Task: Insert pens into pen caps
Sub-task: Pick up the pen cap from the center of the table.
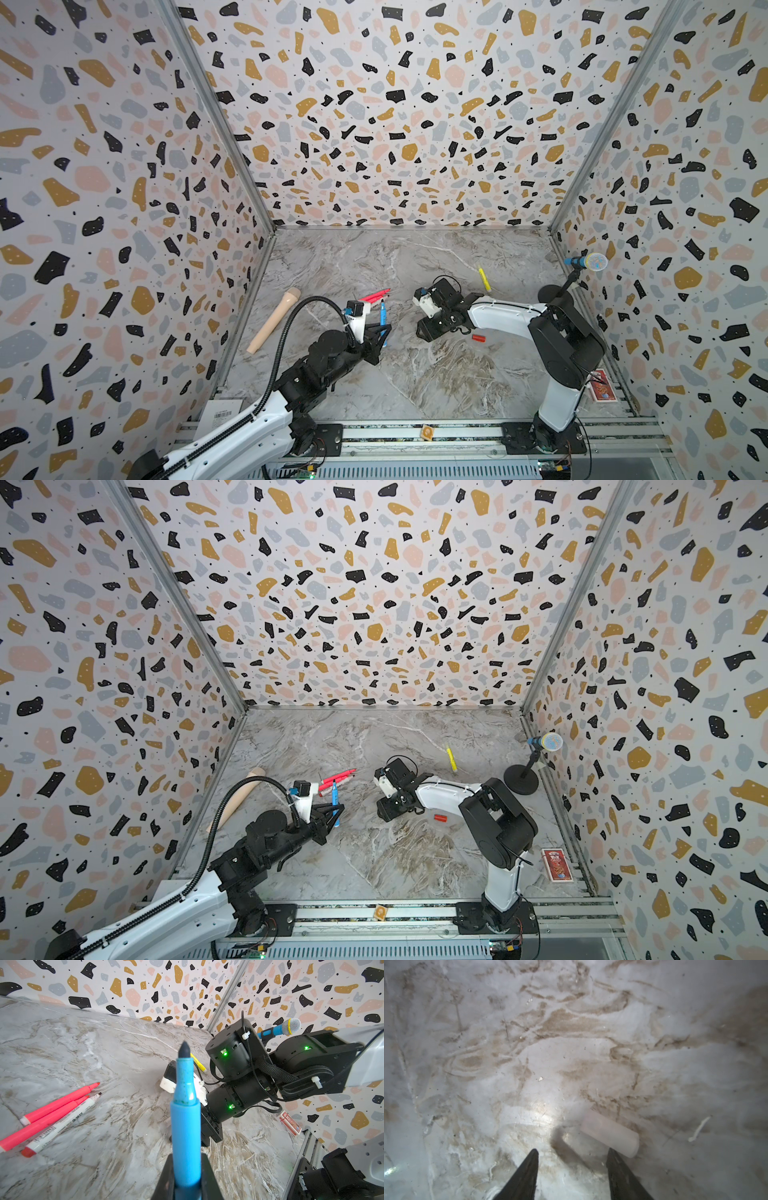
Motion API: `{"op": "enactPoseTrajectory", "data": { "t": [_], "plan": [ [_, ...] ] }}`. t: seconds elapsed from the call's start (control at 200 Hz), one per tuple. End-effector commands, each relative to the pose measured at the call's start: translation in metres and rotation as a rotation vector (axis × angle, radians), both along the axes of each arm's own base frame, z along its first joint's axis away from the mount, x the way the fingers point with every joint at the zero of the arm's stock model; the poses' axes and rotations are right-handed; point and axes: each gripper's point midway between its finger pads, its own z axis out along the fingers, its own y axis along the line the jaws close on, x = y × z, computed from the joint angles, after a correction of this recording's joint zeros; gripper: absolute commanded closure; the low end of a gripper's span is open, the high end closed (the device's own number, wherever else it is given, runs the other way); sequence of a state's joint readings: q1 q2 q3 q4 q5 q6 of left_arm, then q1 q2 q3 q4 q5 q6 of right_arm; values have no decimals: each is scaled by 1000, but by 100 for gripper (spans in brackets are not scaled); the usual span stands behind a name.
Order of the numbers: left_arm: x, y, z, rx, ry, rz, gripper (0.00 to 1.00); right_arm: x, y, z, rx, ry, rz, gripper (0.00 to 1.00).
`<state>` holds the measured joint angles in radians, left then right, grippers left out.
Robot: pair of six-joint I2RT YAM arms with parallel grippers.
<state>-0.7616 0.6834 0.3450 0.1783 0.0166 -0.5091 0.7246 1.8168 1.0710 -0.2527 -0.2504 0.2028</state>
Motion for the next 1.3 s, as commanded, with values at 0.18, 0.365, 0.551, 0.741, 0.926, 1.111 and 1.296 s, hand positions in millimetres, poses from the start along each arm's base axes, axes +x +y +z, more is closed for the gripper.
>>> {"op": "enactPoseTrajectory", "data": {
  "t": [0.18, 0.365, 0.551, 0.741, 0.926, 1.111, 1.296],
  "plan": [
    [4, 2, 25, -44, -52, 16, 100, 18, 10, 9, 75, 16, -27, 46],
    [4, 3, 25, -44, -52, 19, 100, 23, 14, 9, 76, 22, -24, 46],
    [4, 3, 23, -39, -51, 19, 100, 25, 6, 4, 32, 12, -47, 47],
    [5, -1, 20, -28, -39, 4, 100, 31, 6, 5, -5, -4, -64, 53],
    [5, -2, 18, -5, -31, -5, 100, 36, 9, 0, -81, -29, -67, 56],
    [4, -2, 17, 0, -30, -6, 100, 33, 3, -5, -177, -52, -74, 62],
    [4, -4, 14, 13, -22, -19, 100, 32, -2, -6, -229, -69, -72, 70]
  ]
}}
